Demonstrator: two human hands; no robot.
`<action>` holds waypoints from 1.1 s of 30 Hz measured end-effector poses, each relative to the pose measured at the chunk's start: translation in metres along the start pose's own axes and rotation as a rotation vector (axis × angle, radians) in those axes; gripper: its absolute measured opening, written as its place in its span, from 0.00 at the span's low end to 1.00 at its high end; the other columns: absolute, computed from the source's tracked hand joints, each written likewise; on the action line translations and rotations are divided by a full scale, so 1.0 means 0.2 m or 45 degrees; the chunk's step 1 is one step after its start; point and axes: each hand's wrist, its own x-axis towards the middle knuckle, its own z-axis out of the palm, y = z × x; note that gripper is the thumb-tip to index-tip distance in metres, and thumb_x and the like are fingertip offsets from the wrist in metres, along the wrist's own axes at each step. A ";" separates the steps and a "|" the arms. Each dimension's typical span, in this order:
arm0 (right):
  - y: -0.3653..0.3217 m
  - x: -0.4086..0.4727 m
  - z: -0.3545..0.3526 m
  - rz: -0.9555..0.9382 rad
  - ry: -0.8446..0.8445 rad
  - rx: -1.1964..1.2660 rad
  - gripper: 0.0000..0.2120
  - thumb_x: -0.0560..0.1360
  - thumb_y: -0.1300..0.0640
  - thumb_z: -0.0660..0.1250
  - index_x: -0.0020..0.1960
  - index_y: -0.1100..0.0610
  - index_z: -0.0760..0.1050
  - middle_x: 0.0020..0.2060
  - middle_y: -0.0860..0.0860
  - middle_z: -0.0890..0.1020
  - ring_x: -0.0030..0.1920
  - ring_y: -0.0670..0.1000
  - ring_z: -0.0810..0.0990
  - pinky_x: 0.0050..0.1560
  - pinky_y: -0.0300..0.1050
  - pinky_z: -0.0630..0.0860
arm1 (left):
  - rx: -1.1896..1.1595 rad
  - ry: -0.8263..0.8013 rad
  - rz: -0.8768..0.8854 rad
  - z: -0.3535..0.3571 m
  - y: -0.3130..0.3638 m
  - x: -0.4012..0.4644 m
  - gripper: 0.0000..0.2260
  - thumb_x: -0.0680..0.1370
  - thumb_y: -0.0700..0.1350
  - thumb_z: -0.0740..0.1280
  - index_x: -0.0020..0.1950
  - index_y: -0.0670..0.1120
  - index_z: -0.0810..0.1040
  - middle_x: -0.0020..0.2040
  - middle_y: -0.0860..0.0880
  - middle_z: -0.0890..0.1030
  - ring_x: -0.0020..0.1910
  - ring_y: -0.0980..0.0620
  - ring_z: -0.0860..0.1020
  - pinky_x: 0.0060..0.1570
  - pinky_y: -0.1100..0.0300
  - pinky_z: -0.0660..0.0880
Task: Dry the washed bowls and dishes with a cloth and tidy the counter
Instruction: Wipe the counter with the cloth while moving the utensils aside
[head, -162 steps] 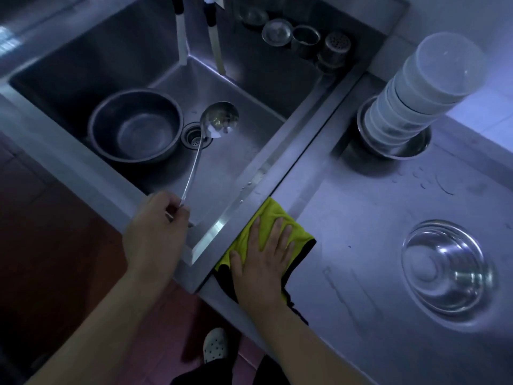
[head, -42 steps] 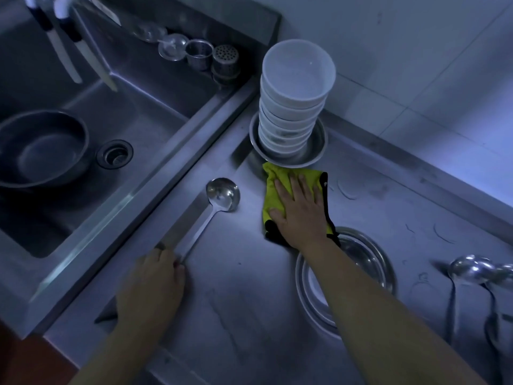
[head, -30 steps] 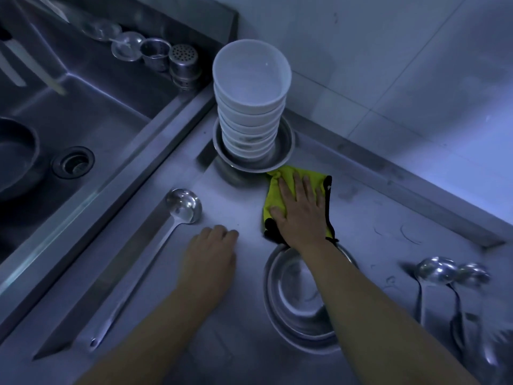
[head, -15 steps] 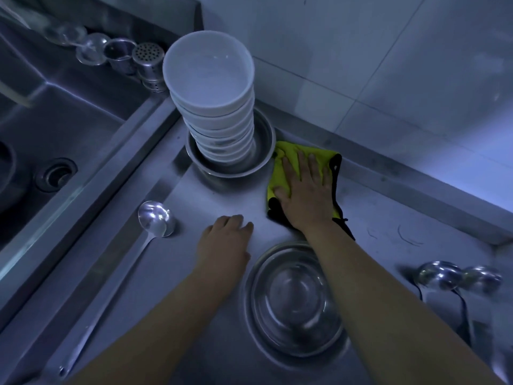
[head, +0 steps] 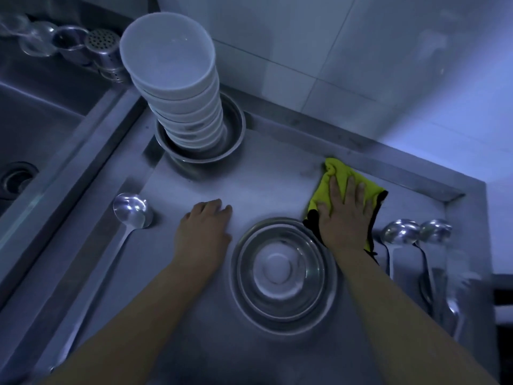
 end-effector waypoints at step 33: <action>-0.43 -1.62 0.09 -0.638 -0.130 0.142 0.31 0.72 0.45 0.60 0.74 0.48 0.64 0.76 0.52 0.60 0.76 0.57 0.55 0.71 0.60 0.56 | -0.273 0.059 0.030 -0.06 -0.23 -0.87 0.19 0.73 0.39 0.66 0.64 0.44 0.76 0.63 0.45 0.76 0.60 0.42 0.72 0.55 0.49 0.71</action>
